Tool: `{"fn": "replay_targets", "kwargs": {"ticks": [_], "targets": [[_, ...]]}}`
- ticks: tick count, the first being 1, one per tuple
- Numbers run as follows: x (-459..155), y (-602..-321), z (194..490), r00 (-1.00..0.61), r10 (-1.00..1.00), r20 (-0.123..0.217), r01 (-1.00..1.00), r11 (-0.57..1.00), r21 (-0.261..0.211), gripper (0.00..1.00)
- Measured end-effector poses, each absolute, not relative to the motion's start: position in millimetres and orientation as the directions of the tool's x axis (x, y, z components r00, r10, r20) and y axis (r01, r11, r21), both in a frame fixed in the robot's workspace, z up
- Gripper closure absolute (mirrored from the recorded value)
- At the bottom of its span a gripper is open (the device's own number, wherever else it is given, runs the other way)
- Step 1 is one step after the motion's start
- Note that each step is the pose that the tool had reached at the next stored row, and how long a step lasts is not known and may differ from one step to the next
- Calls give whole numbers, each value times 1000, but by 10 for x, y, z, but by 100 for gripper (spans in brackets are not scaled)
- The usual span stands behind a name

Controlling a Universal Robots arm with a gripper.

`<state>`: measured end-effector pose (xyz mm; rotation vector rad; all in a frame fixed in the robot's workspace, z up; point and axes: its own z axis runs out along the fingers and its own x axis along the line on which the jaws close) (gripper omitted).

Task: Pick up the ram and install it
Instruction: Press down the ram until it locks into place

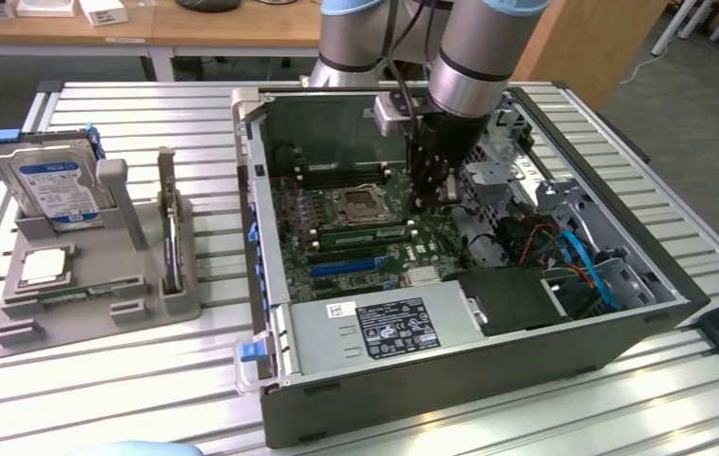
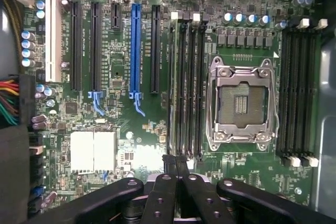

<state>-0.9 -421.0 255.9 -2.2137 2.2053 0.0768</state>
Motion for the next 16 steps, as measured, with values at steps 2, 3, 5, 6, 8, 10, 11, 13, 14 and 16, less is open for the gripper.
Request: {"fn": "replay_targets", "kwargs": {"ticks": [2,3,5,6,8,10,11,13,14,16], "targets": [[-9,-4211,2524,3,-999,-46,-1000,-4,23,90],[-9,-4211,2506,3,-999,-45,-1000,-4,23,90],[-9,-4211,2468,3,-999,-45,-1000,-4,23,90],[-9,-4211,2451,3,-999,-45,-1000,-4,23,90],[-9,-4210,2420,3,-999,-45,-1000,-4,22,90],[-9,-4211,2394,3,-999,-44,-1000,-4,23,90],[-9,-4211,2383,3,-999,-44,-1000,-4,23,90],[-9,-4210,2362,3,-999,-44,-1000,-4,22,90],[-9,-4211,2355,3,-999,-44,-1000,-4,23,90],[-9,-4211,2342,3,-999,-44,-1000,-4,23,90]]}}
